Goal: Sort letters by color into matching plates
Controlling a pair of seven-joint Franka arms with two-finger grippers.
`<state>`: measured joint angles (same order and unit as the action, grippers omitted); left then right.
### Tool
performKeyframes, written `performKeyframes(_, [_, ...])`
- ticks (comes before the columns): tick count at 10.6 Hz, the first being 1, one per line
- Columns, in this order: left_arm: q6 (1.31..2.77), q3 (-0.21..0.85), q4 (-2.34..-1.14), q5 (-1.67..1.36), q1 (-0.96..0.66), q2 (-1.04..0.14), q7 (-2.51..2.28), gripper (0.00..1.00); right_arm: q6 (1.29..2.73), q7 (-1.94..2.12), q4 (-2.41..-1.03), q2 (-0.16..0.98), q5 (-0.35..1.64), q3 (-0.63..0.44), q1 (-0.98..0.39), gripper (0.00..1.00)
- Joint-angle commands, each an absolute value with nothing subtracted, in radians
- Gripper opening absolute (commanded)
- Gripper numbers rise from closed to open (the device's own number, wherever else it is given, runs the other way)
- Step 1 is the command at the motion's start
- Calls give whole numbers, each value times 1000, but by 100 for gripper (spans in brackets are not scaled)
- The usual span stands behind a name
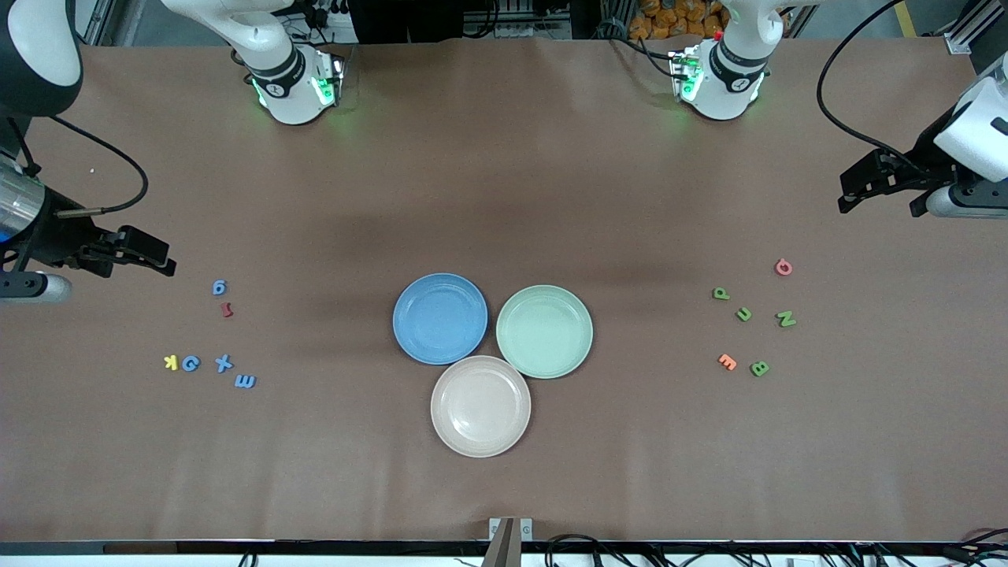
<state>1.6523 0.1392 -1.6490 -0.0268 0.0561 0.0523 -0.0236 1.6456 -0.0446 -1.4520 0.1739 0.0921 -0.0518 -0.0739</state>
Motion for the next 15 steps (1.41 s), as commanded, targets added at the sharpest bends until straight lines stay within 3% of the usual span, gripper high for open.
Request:
performKeyframes(1, [1651,144,-1641,-6,58,58,-9,100,1629,-40,-1443,167,98,-52,-72,100])
performKeyframes(9, [1651,152,-1661,-21,57,58,-121,100,1629,-41,-1443,167,98,-52,-72,100])
performKeyframes(15, [1932,164,-1977,-6,63,110,-160,100,1628,-38,-1443,167,100,-48,-77,100])
